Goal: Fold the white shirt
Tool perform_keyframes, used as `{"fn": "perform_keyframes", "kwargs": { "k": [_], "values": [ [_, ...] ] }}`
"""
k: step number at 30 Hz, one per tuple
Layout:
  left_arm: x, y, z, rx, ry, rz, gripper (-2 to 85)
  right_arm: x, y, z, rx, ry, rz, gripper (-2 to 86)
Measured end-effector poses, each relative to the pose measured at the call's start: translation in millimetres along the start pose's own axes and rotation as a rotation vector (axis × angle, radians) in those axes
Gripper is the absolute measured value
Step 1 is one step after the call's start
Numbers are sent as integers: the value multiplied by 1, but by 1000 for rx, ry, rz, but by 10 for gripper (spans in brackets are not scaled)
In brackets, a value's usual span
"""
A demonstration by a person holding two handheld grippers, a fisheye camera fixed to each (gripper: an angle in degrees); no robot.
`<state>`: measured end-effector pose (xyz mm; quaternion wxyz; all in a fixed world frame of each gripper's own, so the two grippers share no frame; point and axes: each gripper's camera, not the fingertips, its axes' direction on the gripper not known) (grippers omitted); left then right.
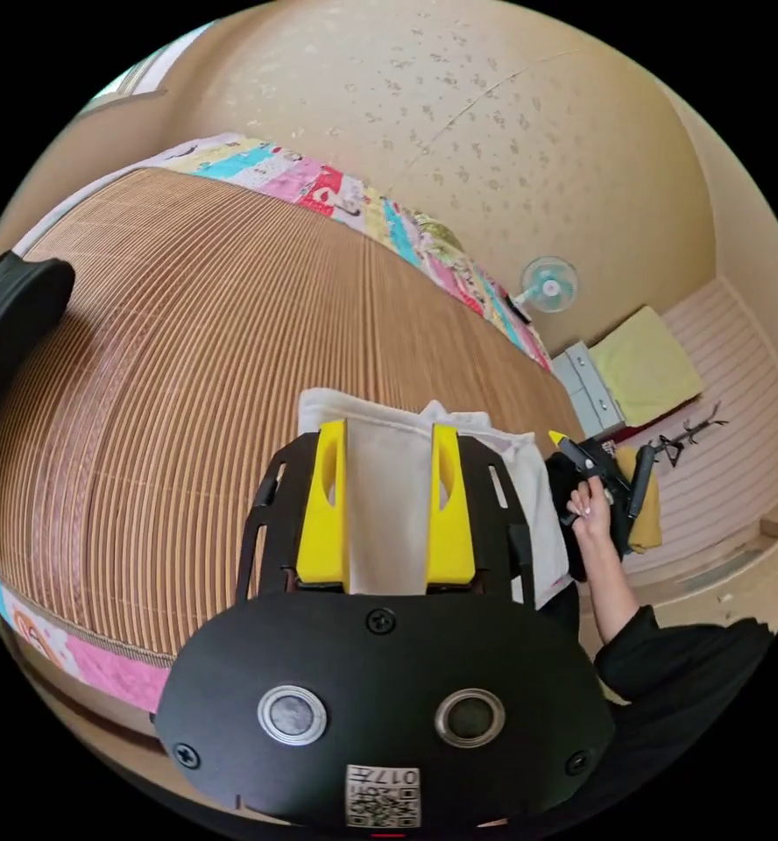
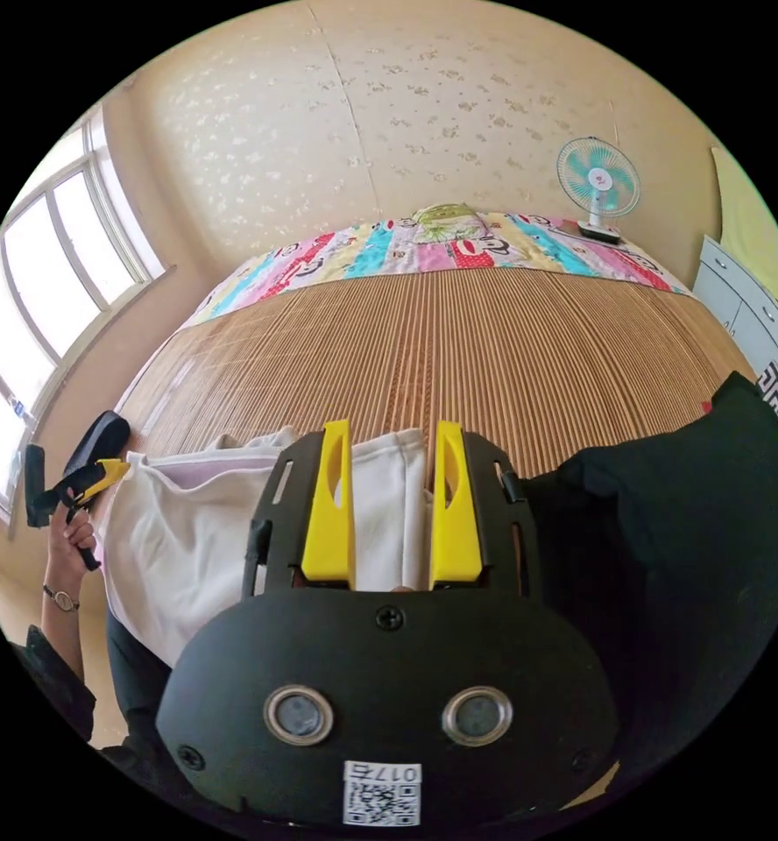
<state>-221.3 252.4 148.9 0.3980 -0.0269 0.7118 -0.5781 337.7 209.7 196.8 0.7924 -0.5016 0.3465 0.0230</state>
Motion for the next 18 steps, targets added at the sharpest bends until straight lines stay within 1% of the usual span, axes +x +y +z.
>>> {"fn": "perform_keyframes", "kwargs": {
  "k": [3, 4, 5, 6, 8, 10, 12, 13, 14, 15, 16, 17, 18],
  "values": [
    [-12, 3, 34, -5, -28, -59, 109, 7, 25, 41, -70, 29, 19, 113],
    [-14, 6, 47, -8, -66, -69, 78, 8, 37, 54, -74, 38, 17, 106],
    [-17, 11, 61, -25, -144, -89, 51, 6, 47, 67, -83, 49, -9, 101],
    [-19, 13, 70, -33, -161, -92, 38, 5, 51, 73, -92, 57, -23, 98],
    [-27, 21, 90, -17, -141, -99, 9, -2, 55, 95, -155, 111, -63, 89],
    [-28, 21, 96, -21, -141, -103, 0, -5, 56, 113, -221, 155, -84, 78],
    [-25, 21, 98, -17, -157, -103, -4, -4, 62, 112, -183, 182, -79, 62],
    [-24, 21, 93, -7, -149, -118, -6, 0, 70, 101, -107, 191, -59, 50],
    [-25, 25, 81, 48, -110, -148, -7, 6, 83, 83, 14, 199, -29, 45],
    [-27, 29, 73, 93, -84, -163, -8, 9, 90, 75, 69, 203, -16, 43],
    [-32, 38, 58, 186, -39, -191, -8, 14, 103, 68, 135, 205, 0, 40],
    [-36, 43, 51, 240, -24, -207, -9, 19, 109, 73, 129, 213, 13, 38],
    [-39, 44, 53, 244, -34, -214, -9, 21, 110, 78, 114, 221, 18, 37]
  ]
}}
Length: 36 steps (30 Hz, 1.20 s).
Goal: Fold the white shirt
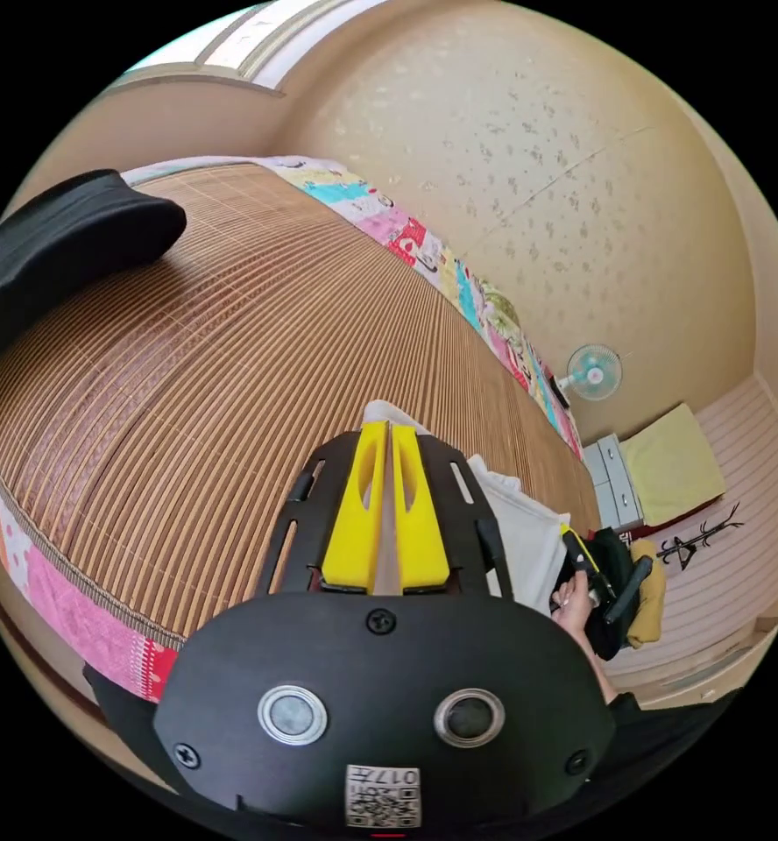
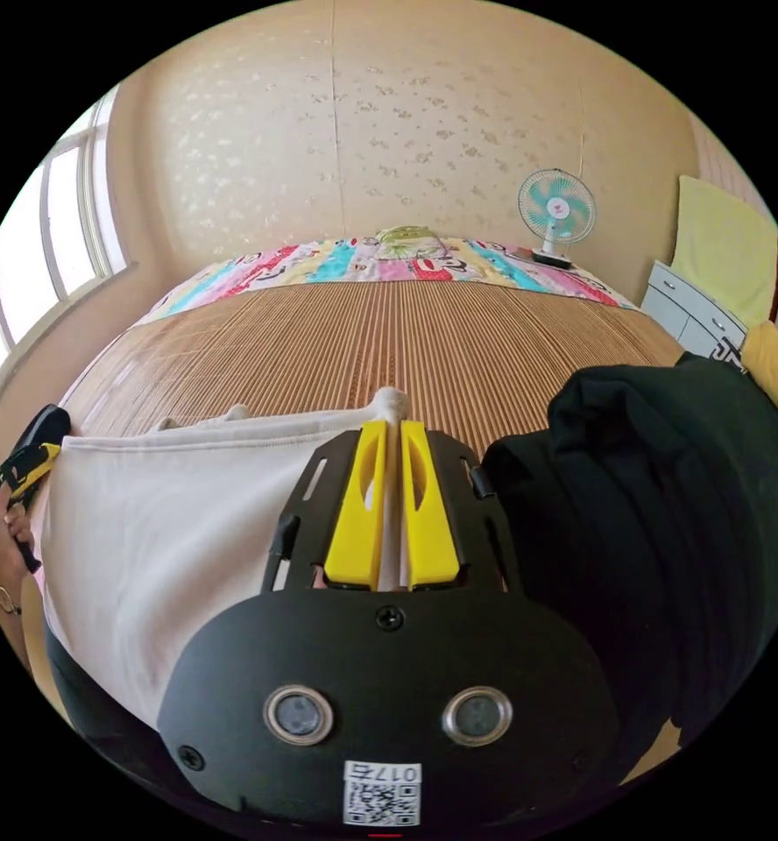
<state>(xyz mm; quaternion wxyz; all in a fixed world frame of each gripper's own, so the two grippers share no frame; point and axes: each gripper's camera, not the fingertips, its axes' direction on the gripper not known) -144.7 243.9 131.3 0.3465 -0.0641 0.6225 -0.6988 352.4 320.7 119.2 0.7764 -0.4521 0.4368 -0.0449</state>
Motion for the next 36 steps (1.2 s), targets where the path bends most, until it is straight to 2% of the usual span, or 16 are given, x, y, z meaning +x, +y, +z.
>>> {"fn": "perform_keyframes", "kwargs": {
  "k": [3, 5, 9, 14, 16, 20, 22, 25, 28, 32, 34, 36],
  "values": [
    [-9, 9, 39, -47, -147, 28, -9, -6, -6, 37, -148, 48, -37, 34],
    [-21, 14, 60, -73, -180, 8, -9, -16, -11, 81, -327, 91, -97, 32],
    [-23, 13, 69, -87, -227, 27, -9, -10, -4, 88, -289, 72, -106, 30],
    [-4, 11, 72, -99, -371, 133, -7, -2, 7, 91, -285, 72, -107, 29],
    [-10, 13, 49, -54, -310, 142, -4, 1, 9, 91, -284, 71, -108, 28],
    [-53, 47, -54, 176, -134, 73, 32, 13, 12, 91, -289, 43, -91, 27],
    [-81, 64, -87, 174, -49, 54, 70, 17, 13, 90, -289, 31, -83, 27],
    [-133, 94, -124, 75, 75, -15, 117, 21, 15, 88, -287, 27, -82, 27],
    [-163, 125, -146, -17, 91, -21, 127, 20, 15, 86, -281, 40, -90, 27],
    [-185, 136, -124, -283, 107, 38, 140, 20, 13, 80, -281, 51, -97, 29],
    [-202, 137, -107, -376, 100, 12, 151, 22, 11, 77, -281, 44, -93, 30],
    [-221, 135, -97, -422, 184, -44, 159, 24, 9, 73, -281, 31, -86, 31]
  ]
}}
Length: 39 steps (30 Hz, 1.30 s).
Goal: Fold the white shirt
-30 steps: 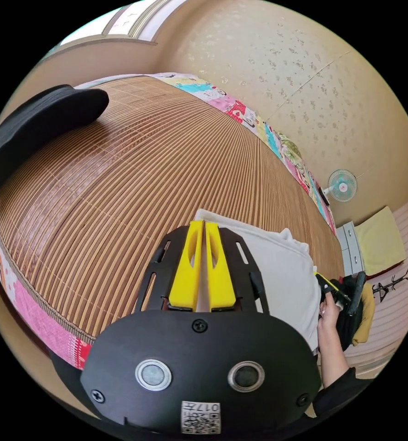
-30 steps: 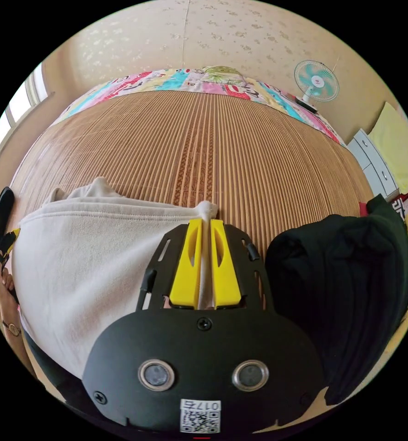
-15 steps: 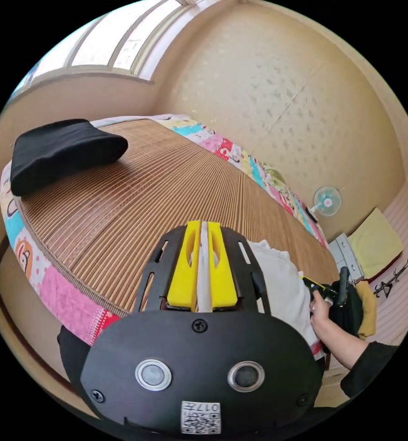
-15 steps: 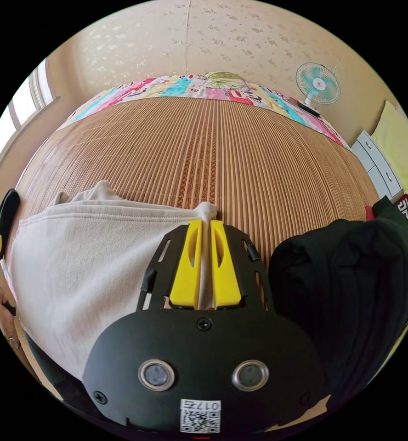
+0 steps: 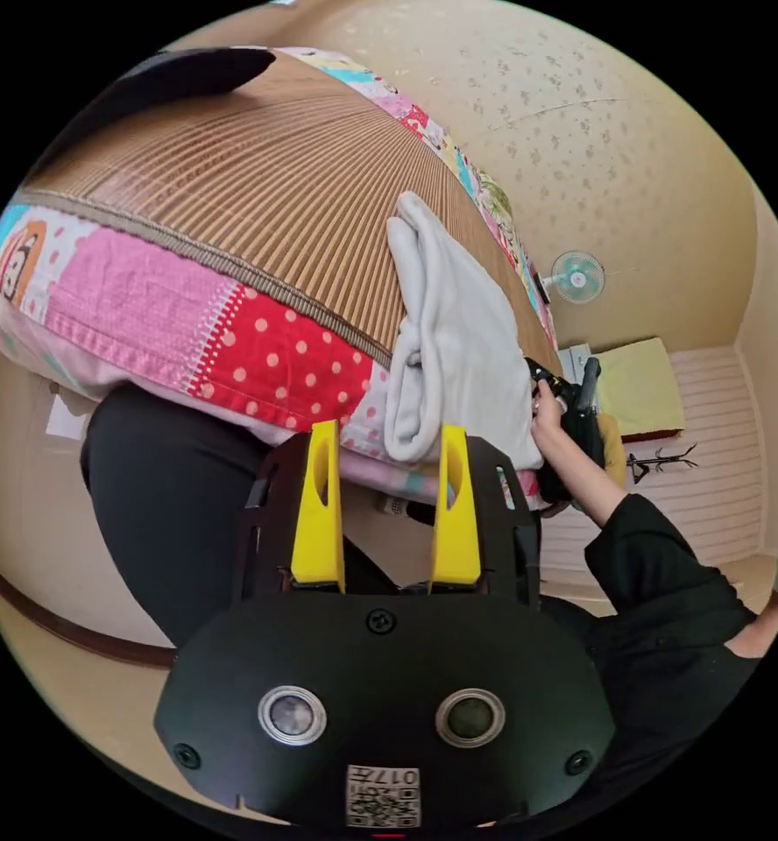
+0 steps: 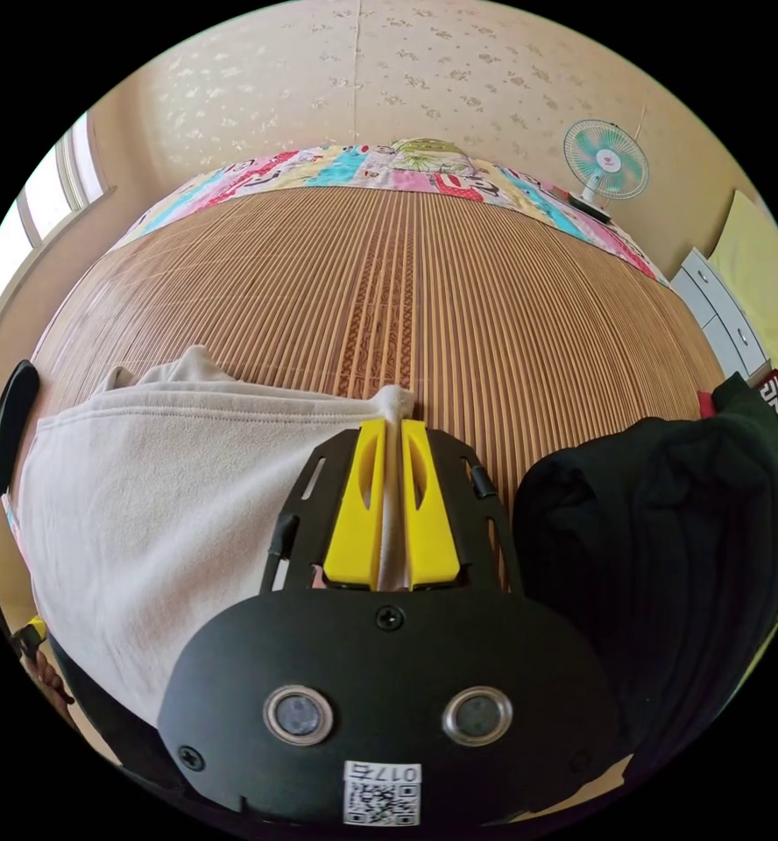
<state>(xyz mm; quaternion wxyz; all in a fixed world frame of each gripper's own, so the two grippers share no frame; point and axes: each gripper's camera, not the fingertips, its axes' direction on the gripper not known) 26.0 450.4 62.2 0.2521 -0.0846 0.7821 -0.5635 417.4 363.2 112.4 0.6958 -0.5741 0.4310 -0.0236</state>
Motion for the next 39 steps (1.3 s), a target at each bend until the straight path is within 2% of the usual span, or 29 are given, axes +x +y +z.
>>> {"fn": "perform_keyframes", "kwargs": {
  "k": [1, 6, 9, 16, 19, 21, 22, 24, 25, 28, 30, 33, 34, 39],
  "values": [
    [-11, -2, -1, 8, 44, -19, 161, 2, -1, -3, 1, -12, 4, 31],
    [-34, -7, -4, -29, 40, -34, 141, 13, -6, -14, 0, -70, 27, 31],
    [-55, -6, 5, -96, 136, -61, 94, 16, -10, -22, 1, -87, 34, 31],
    [-64, 25, -31, 42, 121, 8, 56, 13, -24, -45, -3, -91, 38, 31],
    [-59, 35, -55, 123, 178, 46, 53, 10, -36, -57, -44, -87, 40, 31],
    [-48, 37, -67, 150, 165, 118, 53, 11, -41, -74, -79, -92, 36, 32],
    [-35, 37, -75, 172, 103, 204, 53, 17, -43, -97, -111, -119, 77, 33],
    [-14, 36, -82, 176, -6, 341, 53, 23, -32, -162, -12, -243, 64, 35],
    [-4, 34, -84, 174, -25, 398, 53, 23, -12, -209, 110, -278, 12, 38],
    [14, 32, -85, 214, 31, 508, 53, 27, 47, -268, 207, -229, -2, 41],
    [26, 29, -79, 224, 87, 574, 53, 27, 79, -267, 196, -256, -64, 40],
    [61, 20, -54, 201, 194, 710, 53, 25, 107, -216, -72, -220, -107, 33],
    [82, 18, -39, 175, 231, 774, 53, 28, 116, -211, -101, -216, -84, 29],
    [175, 39, 51, 23, 301, 1012, 53, 59, 118, -281, 76, -355, 72, 15]
  ]
}}
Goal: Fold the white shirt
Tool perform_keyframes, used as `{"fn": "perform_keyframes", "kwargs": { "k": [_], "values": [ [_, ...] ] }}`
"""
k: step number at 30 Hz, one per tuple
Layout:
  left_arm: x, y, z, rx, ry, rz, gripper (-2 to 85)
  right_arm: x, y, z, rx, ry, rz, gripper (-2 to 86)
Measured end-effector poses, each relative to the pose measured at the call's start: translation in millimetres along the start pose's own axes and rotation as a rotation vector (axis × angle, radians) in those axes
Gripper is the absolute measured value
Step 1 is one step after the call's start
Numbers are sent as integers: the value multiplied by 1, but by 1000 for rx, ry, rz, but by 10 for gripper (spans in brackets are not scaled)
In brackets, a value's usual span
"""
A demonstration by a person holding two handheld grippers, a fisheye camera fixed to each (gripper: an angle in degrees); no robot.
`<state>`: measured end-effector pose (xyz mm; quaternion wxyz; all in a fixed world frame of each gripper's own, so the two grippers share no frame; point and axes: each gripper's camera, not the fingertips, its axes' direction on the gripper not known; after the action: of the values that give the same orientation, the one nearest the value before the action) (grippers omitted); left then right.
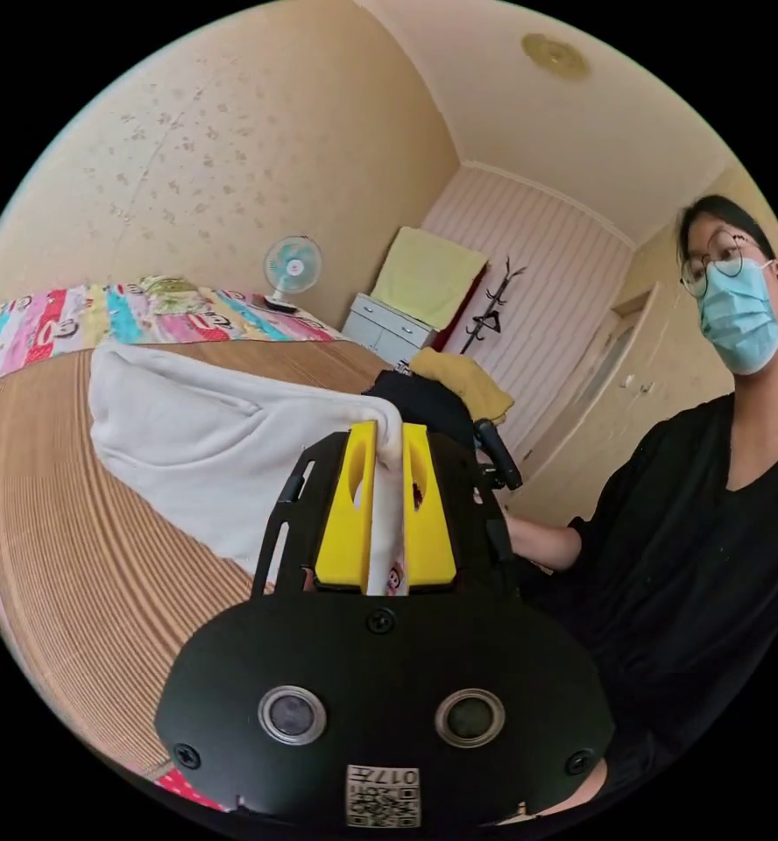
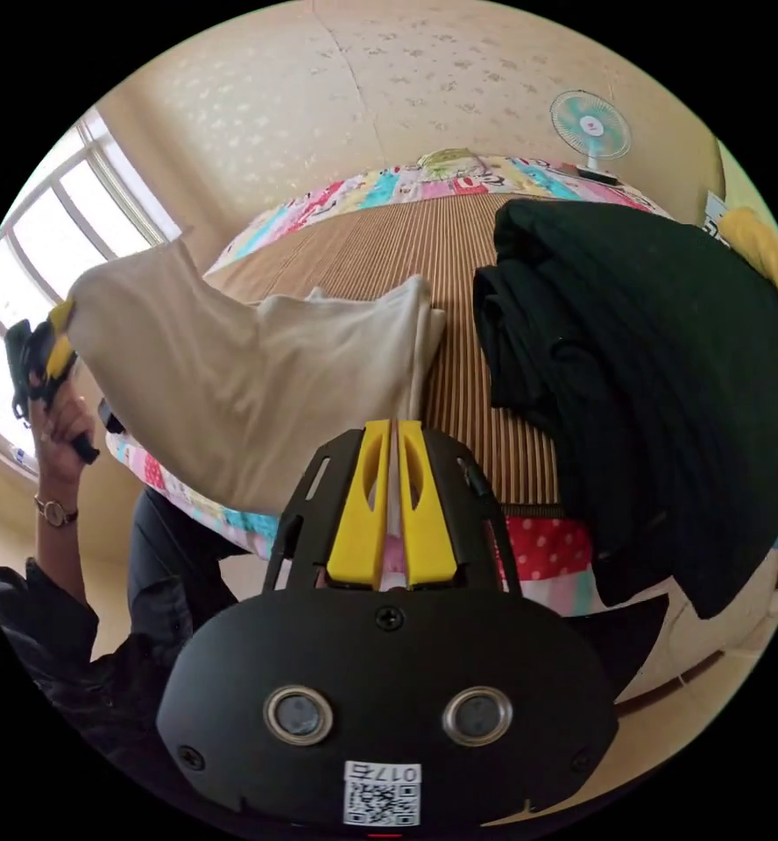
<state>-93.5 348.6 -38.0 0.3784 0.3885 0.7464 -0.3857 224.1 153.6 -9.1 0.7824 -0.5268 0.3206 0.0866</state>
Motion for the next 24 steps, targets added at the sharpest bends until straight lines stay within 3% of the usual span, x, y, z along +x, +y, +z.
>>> {"fn": "perform_keyframes", "kwargs": {
  "k": [4, 8, 12, 16, 20, 24],
  "values": [
    [34, 3, 122, -195, 120, 85, 54, 37, -10, -62, 126, -108, 182, 8],
    [21, 59, 237, -418, 180, -98, 63, 63, -11, -98, 191, -203, 266, 10],
    [69, 97, 271, -479, 430, 48, 46, 62, -17, -94, 131, -157, 260, 21],
    [107, 115, 250, -564, 244, 131, 82, 45, -31, -74, 7, -252, 204, 50],
    [98, 119, 185, -481, -23, 108, 90, 19, -54, -48, -65, -244, 102, 89],
    [56, 123, 146, -447, -38, -51, 97, 5, -75, 1, -307, -300, 21, 61]
  ]
}}
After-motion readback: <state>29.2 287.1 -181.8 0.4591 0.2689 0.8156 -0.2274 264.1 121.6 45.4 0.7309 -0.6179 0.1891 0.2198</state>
